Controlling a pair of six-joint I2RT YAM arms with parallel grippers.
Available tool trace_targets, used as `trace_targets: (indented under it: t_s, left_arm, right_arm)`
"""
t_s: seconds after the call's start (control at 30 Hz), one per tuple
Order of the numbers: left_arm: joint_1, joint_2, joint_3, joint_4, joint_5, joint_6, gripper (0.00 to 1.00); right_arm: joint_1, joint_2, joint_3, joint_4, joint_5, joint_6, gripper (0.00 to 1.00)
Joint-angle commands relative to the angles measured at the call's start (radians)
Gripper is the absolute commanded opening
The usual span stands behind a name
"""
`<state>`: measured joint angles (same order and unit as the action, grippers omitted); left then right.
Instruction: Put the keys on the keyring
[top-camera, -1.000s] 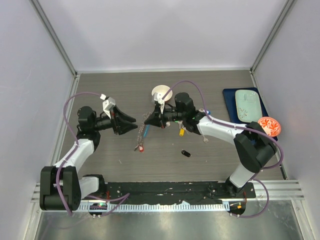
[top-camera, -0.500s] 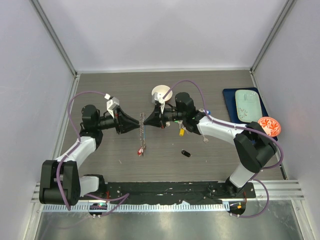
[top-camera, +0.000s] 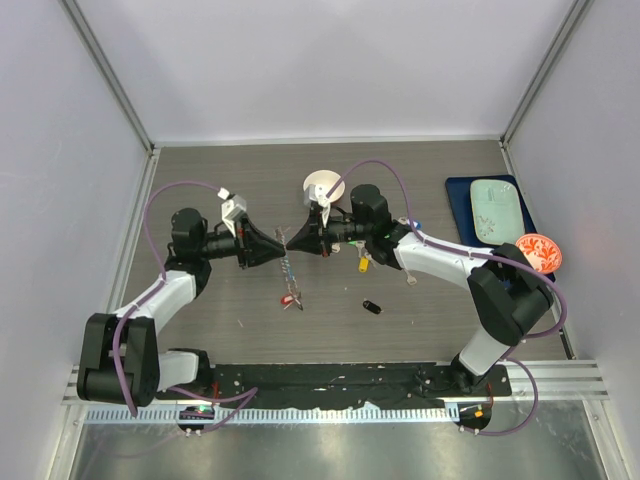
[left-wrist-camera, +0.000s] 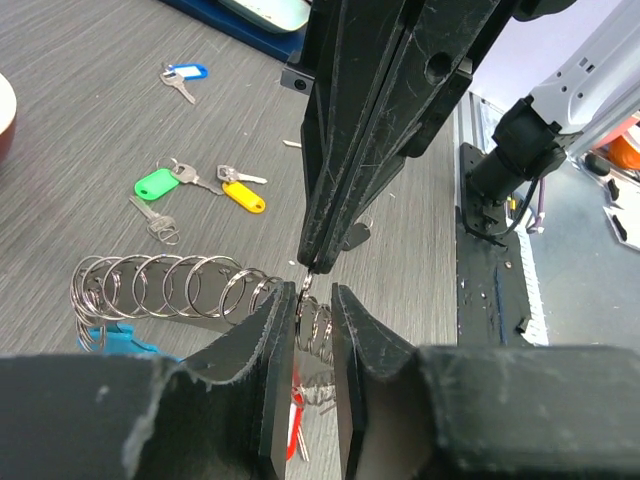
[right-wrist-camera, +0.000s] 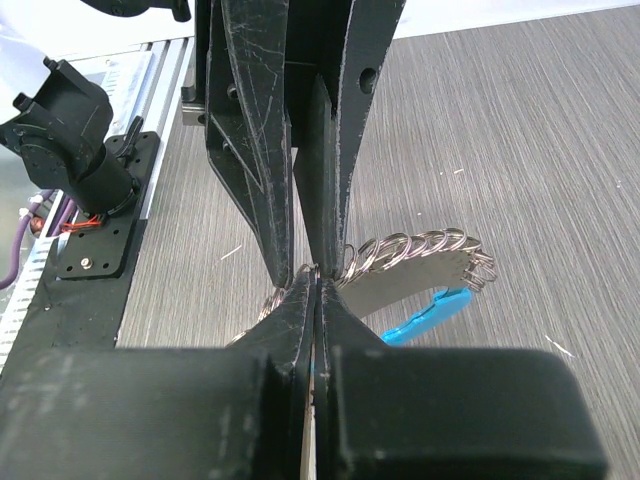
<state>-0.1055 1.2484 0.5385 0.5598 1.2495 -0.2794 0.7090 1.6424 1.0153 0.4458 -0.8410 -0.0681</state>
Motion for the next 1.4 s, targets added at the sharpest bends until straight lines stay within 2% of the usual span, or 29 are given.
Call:
trace_targets:
  t_s: [0.0,0.1,0.2,0.23,0.33,0.4,0.43,0.47,0.53,0.57,0.77,1.0,1.07,1.17,1.23,1.37]
  left_arm:
    - [-0.013,0.006,0.038,-0.012,-0.016,0.035,0.23]
    - [-0.014,0.005,0.041,-0.026,-0.030,0.043,0.17]
    - [-0.016,-0.004,0.044,-0.037,-0.039,0.051,0.02]
    - [-0.016,-0.009,0.044,-0.038,-0.047,0.055,0.00]
    - [-0.017,-0.038,0.046,-0.063,-0.077,0.089,0.00]
    - [-0.016,-0.087,0.076,-0.208,-0.107,0.170,0.00]
    - [-0.016,-0.107,0.090,-0.275,-0.125,0.260,0.00]
    - [-0.017,-0.128,0.107,-0.419,-0.171,0.328,0.00]
    - [-0.016,-0.187,0.141,-0.538,-0.221,0.408,0.00]
    - [-0.016,-0.204,0.156,-0.642,-0.272,0.483,0.00]
    - [-0.062,-0.319,0.196,-0.906,-0.461,0.635,0.00]
    - [-0.184,-0.331,0.245,-1.060,-0.657,0.720,0.00]
    - [-0.212,-0.314,0.258,-1.086,-0.668,0.721,0.00]
    - [-0.247,-0.300,0.262,-1.112,-0.668,0.735,0.00]
    - [-0.263,-0.296,0.262,-1.129,-0.685,0.752,0.00]
    - [-0.283,-0.296,0.259,-1.143,-0.677,0.761,0.00]
  right_arm:
    - [0.000,-0.035,0.014,0.085,-0.026,0.013,0.01]
    - [0.001,-0.033,0.014,0.088,-0.032,0.016,0.01]
    - [0.003,-0.033,0.012,0.088,-0.033,0.014,0.01]
    - [0.001,-0.033,0.012,0.088,-0.032,0.014,0.01]
    - [0.001,-0.035,0.011,0.079,-0.027,0.008,0.01]
    - [0.001,-0.033,0.017,0.048,-0.014,-0.007,0.01]
    - [0.001,-0.033,0.025,0.027,0.005,-0.016,0.01]
    - [0.001,-0.033,0.028,-0.011,0.017,-0.019,0.08]
    - [0.000,-0.035,0.045,-0.044,0.036,-0.025,0.16]
    - [0.000,-0.035,0.051,-0.079,0.037,-0.025,0.23]
    - [0.000,-0.085,0.022,-0.122,0.132,-0.013,0.44]
    - [0.000,-0.119,-0.050,-0.022,0.093,0.065,0.47]
    - [0.000,-0.099,-0.081,0.078,0.068,0.150,0.49]
    - [0.001,-0.038,-0.084,0.177,-0.001,0.195,0.54]
    - [0.007,-0.007,-0.072,0.189,-0.070,0.183,0.55]
    - [0.043,-0.024,-0.107,0.197,-0.076,0.068,0.55]
